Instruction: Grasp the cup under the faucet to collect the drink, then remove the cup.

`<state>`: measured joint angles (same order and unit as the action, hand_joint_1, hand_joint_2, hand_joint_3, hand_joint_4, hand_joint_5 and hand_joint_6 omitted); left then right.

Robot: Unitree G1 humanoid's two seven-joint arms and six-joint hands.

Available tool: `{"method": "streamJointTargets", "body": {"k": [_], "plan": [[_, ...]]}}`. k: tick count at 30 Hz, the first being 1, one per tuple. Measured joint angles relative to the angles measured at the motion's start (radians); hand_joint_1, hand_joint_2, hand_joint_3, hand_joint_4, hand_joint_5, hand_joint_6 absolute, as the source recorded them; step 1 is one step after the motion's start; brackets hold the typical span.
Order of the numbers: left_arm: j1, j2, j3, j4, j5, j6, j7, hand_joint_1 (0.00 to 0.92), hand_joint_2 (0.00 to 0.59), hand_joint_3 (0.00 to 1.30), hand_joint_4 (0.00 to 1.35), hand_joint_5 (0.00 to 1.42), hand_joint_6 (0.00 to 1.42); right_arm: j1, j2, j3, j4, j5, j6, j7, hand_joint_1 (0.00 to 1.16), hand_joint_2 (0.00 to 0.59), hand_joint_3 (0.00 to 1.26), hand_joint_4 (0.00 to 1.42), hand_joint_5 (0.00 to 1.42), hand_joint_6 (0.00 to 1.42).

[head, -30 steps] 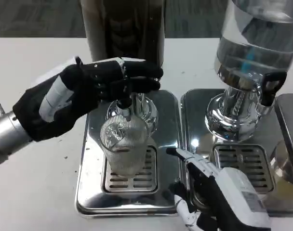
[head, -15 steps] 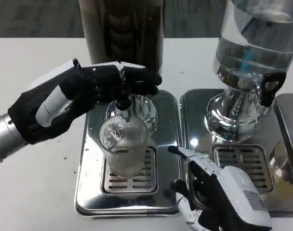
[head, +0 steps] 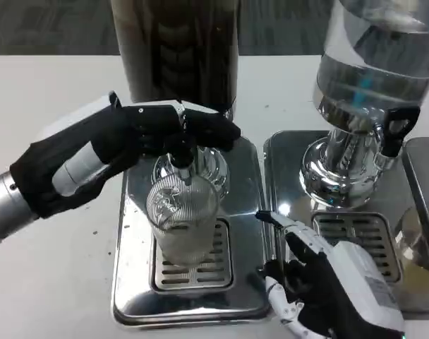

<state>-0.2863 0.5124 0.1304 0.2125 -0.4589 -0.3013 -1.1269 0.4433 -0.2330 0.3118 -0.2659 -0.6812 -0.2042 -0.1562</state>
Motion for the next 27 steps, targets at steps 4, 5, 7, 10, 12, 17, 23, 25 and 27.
{"method": "streamJointTargets", "body": {"k": [4, 5, 7, 10, 12, 17, 23, 25, 27], "plan": [[0.005, 0.008, -0.004, -0.007, 0.017, -0.037, 0.0, 0.0, 0.025, 0.37, 0.27, 0.26, 0.19, -0.004, 0.0, -0.005, -0.003, 0.007, 0.006, 0.008, 0.48, 0.586, 0.16, 0.14, 0.12, 0.2], [0.005, 0.017, -0.006, -0.012, 0.032, -0.061, 0.0, 0.0, 0.031, 0.38, 0.28, 0.26, 0.19, -0.006, 0.0, -0.005, -0.004, 0.01, 0.006, 0.01, 0.48, 0.586, 0.16, 0.14, 0.12, 0.2], [0.005, 0.022, -0.009, -0.014, 0.041, -0.082, 0.001, 0.0, 0.033, 0.38, 0.28, 0.26, 0.2, -0.007, 0.0, -0.006, -0.006, 0.011, 0.007, 0.011, 0.48, 0.586, 0.16, 0.14, 0.12, 0.2], [0.006, 0.032, -0.018, -0.014, 0.081, -0.159, 0.012, 0.0, 0.038, 0.39, 0.27, 0.25, 0.19, -0.007, 0.0, -0.011, -0.009, 0.017, 0.009, 0.012, 0.46, 0.586, 0.16, 0.14, 0.12, 0.2], [0.006, 0.039, -0.025, -0.013, 0.099, -0.194, 0.022, 0.0, 0.039, 0.39, 0.27, 0.25, 0.18, -0.007, 0.0, -0.012, -0.01, 0.02, 0.01, 0.014, 0.45, 0.586, 0.16, 0.14, 0.12, 0.2], [0.006, 0.049, -0.034, -0.003, 0.11, -0.233, 0.034, 0.0, 0.039, 0.38, 0.27, 0.25, 0.18, -0.009, 0.001, -0.022, -0.011, 0.059, 0.01, 0.027, 0.44, 0.574, 0.15, 0.13, 0.12, 0.2], [0.009, 0.054, -0.043, 0.004, 0.112, -0.253, 0.049, 0.0, 0.042, 0.38, 0.27, 0.25, 0.18, -0.034, 0.001, -0.041, -0.009, 0.188, 0.0, 0.071, 0.25, 0.355, 0.12, 0.12, 0.14, 0.24], [0.01, 0.056, -0.046, 0.004, 0.112, -0.258, 0.053, 0.0, 0.044, 0.38, 0.27, 0.24, 0.18, -0.043, 0.0, -0.045, -0.006, 0.229, -0.008, 0.095, 0.18, 0.242, 0.12, 0.11, 0.16, 0.29], [0.011, 0.059, -0.05, 0.005, 0.111, -0.262, 0.058, 0.0, 0.046, 0.38, 0.27, 0.24, 0.18, -0.053, -0.001, -0.048, 0.0, 0.277, -0.01, 0.129, 0.12, 0.17, 0.11, 0.1, 0.16, 0.29]]}}
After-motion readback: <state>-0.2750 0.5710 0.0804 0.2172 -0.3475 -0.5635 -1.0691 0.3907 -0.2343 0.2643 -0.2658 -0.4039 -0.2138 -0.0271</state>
